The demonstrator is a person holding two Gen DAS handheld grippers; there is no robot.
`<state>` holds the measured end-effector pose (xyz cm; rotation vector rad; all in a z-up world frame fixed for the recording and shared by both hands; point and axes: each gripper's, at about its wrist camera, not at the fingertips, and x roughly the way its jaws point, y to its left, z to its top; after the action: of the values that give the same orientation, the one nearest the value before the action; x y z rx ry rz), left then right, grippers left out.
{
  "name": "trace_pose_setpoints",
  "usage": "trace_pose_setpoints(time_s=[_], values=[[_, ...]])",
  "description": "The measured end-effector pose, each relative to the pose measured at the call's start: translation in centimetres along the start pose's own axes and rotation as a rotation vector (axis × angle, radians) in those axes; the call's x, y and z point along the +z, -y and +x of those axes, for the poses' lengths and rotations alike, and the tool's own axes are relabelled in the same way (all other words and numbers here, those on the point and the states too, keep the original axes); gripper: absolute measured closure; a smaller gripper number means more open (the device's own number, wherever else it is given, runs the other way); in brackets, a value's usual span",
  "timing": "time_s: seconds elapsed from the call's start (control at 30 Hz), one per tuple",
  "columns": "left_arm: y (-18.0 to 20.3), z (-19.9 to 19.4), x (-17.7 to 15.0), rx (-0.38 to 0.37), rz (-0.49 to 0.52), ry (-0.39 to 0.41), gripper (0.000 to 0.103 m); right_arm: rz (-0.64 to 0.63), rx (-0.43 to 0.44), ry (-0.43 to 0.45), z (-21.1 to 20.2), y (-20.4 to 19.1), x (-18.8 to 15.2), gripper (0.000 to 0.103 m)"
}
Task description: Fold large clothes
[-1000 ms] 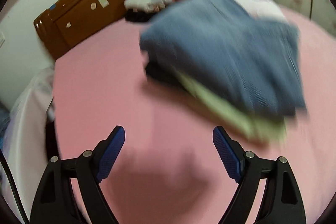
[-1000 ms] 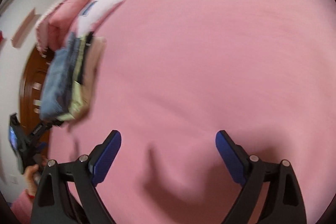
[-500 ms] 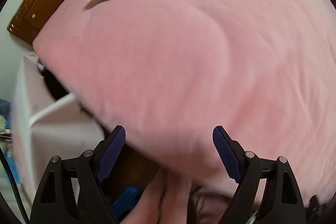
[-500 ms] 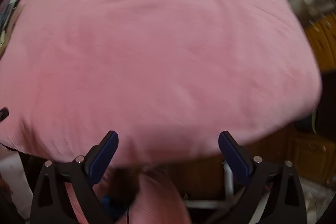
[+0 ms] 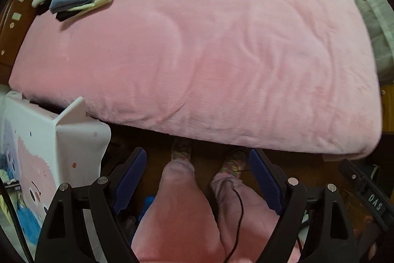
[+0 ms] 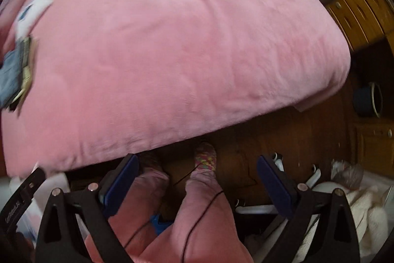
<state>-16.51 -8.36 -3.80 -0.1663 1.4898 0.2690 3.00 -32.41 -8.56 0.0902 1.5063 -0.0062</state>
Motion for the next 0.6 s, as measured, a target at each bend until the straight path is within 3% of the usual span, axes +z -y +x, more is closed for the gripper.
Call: trace_pose_setpoints(time_s=[0.13, 0.3, 0.4, 0.6], values=[[0.4, -3.0, 1.2, -0.001, 0.012, 0.084, 0.019, -0.106, -0.027, 0.129, -5.0, -2.6, 0.6, 0.006], [-0.3, -6.4, 2.5, -0.080, -0.016, 0.172, 0.017, -0.215, 0.056, 0.146, -8.2, -5.0, 1.6, 0.006], [-1.3, -7.6, 2.7, -0.096, -0.059, 0.231, 0.016, -0.295, -0.022, 0.205, -9.1, -6.8, 0.8, 0.006], [-3.1, -6.5, 3.1, -0.127, -0.097, 0.219, 0.016, -0.278, -0.009, 0.288, -10.7, -7.6, 1.2, 0.006]])
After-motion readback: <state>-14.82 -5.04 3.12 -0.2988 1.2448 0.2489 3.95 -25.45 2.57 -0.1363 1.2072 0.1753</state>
